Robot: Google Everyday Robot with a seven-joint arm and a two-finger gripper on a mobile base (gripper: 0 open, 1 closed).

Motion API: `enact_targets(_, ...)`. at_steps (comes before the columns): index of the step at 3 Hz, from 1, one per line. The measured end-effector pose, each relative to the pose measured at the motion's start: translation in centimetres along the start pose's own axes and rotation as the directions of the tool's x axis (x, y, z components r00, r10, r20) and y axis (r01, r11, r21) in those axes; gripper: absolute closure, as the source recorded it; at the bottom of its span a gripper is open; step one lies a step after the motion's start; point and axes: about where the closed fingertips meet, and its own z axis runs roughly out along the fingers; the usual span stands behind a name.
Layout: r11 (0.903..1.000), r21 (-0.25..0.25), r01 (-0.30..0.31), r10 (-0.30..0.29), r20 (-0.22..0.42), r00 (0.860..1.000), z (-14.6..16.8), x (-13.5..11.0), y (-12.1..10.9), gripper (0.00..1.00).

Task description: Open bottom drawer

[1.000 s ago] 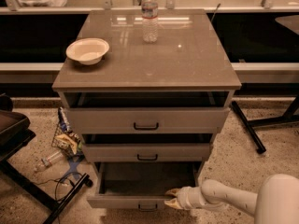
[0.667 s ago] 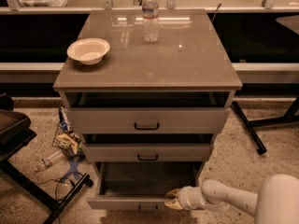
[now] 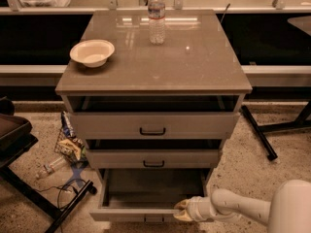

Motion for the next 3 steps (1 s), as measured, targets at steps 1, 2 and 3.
enact_targets(1,0.9988,-0.028,0.041,-0.040,0.002,0.999,-1.1,-0.9,1.7,1.00)
enact_targets(2,0.9945,-0.039,0.097,-0.097,-0.004,0.995,-1.9,-2.7,2.3,1.00)
enact_targets(3,0.9464,-0.068,0.316,-0.318,-0.033,0.947,-5.0,-9.4,3.1,1.00)
